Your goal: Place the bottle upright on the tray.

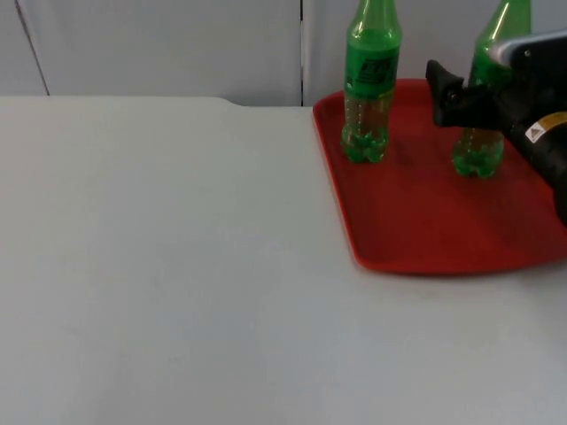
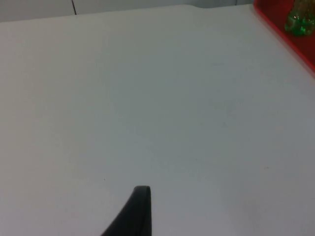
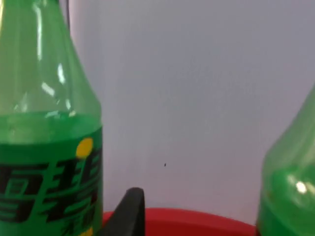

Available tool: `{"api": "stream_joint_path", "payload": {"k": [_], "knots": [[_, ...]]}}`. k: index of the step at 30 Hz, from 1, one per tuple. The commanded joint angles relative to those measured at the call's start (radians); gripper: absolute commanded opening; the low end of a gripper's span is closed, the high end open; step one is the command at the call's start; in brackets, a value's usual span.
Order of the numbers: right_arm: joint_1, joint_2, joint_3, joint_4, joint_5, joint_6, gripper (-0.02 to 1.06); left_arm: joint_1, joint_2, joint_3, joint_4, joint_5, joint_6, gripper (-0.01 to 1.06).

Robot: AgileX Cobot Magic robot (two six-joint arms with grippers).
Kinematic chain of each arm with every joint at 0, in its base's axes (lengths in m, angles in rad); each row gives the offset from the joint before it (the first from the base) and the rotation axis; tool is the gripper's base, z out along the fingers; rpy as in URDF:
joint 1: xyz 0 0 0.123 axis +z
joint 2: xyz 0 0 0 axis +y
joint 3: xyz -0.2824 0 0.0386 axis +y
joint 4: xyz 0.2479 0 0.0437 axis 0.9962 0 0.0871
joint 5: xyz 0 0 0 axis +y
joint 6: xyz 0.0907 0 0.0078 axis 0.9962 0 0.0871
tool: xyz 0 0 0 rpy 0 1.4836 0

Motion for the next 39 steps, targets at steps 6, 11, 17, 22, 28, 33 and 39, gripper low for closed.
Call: {"api": "stream_joint_path", "payload": {"k": [6,11,17,22,28,33,39], "knots": [[0.006,-0.126,0.128,0.035,0.053,-0.010,1.05,-0.003,-0.004,0.004,0.000,-0.011,-0.005,1.05],[0.006,-0.210,0.233,0.182,0.100,-0.050,1.05,-0.003,-0.004,0.004,0.000,-0.011,-0.005,1.05],[0.008,-0.306,0.354,0.115,0.202,-0.004,1.05,-0.003,-0.004,0.004,0.000,-0.011,-0.005,1.05],[0.008,-0.402,0.433,0.026,0.407,0.092,1.05,-0.003,-0.004,0.004,0.000,-0.011,-0.005,1.05],[0.008,-0.557,0.501,0.032,0.689,0.114,1.05,-0.003,-0.004,0.004,0.000,-0.011,-0.005,1.05],[0.008,-0.706,0.500,0.032,0.975,0.116,1.05,-0.003,-0.004,0.004,0.000,-0.011,-0.005,1.05],[0.008,-0.895,0.500,0.032,1.303,0.116,1.05,-0.003,-0.004,0.004,0.000,-0.011,-0.005,1.05]]}}
